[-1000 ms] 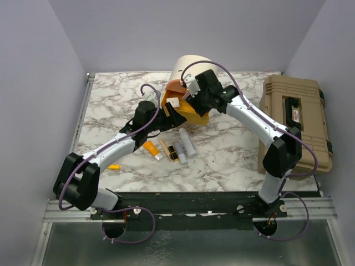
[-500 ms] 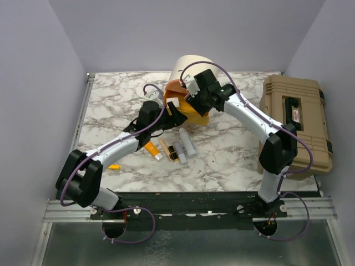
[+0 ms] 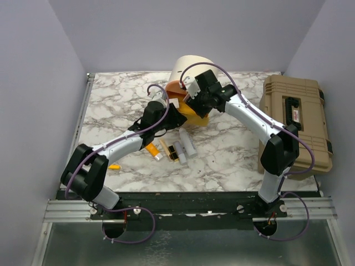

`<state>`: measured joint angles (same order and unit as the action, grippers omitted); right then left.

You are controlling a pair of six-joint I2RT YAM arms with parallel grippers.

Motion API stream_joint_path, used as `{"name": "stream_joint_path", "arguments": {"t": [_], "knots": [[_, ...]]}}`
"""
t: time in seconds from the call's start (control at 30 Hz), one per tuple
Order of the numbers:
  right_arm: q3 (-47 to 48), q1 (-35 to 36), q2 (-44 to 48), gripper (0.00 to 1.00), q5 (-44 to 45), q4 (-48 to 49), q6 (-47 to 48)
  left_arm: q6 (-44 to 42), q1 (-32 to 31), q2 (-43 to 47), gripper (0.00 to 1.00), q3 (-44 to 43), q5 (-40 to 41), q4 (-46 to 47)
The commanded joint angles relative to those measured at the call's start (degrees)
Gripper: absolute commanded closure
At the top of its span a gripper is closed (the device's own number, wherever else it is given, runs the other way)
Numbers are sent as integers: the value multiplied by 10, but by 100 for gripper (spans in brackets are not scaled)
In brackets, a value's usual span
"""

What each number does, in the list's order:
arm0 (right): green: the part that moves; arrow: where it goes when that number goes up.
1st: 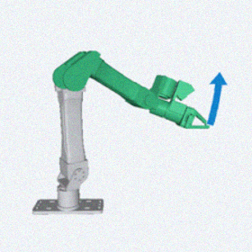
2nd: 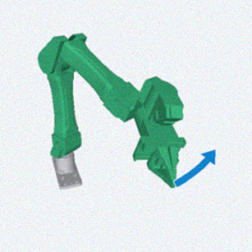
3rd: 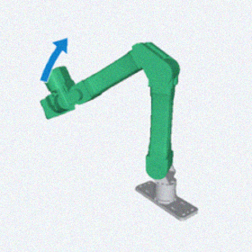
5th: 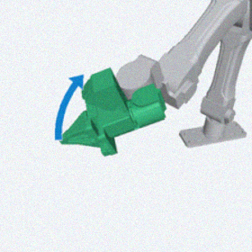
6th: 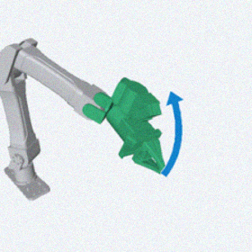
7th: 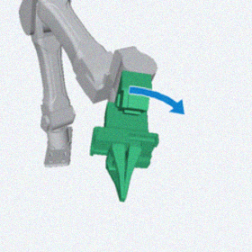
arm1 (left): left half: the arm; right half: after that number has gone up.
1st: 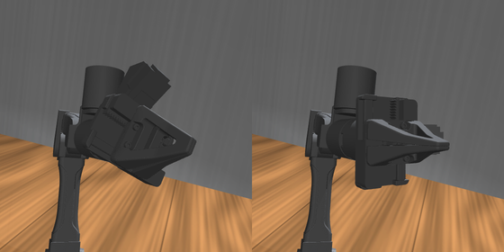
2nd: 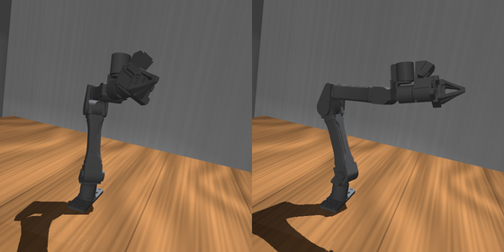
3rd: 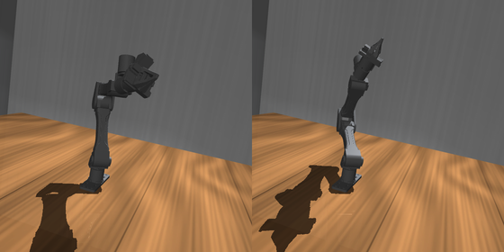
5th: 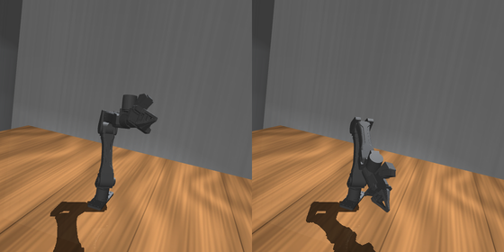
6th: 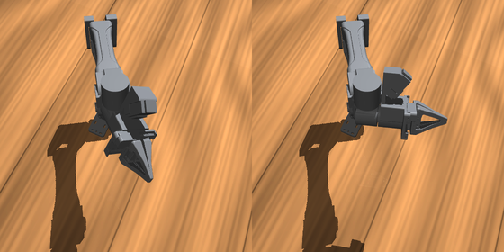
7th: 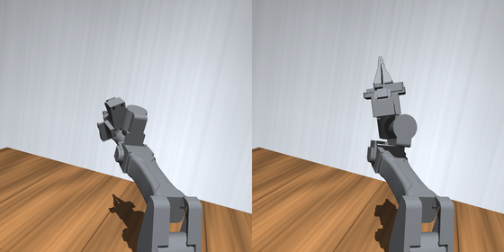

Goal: Organize the makeup
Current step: Place the makeup in the drawer.

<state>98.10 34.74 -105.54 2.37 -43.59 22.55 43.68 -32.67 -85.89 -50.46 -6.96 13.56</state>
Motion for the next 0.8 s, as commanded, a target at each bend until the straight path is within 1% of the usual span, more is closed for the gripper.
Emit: {"name": "stream_joint_path", "arguments": {"t": [0.0, 0.1, 0.2, 0.37, 0.57, 0.77], "knots": [[11, 0, -2, 43, -26, -38, 1, -5, -3, -13, 57, -21, 8, 15], [12, -1, 2, 42, -25, -35, 4, -5, -5, -15, 62, -21, 5, 15], [2, 0, 12, 40, 2, -15, -1, -9, -6, -12, 66, -19, 8, 15], [-19, -1, 25, 39, -11, -1, -5, -14, -7, -17, 74, -25, 0, 12], [-24, 0, 30, 39, -4, 5, -23, -12, -7, -14, 77, -26, -5, 9], [-36, 0, 59, 39, -10, 44, -49, -18, -7, -3, 85, -28, -6, -1]]}}
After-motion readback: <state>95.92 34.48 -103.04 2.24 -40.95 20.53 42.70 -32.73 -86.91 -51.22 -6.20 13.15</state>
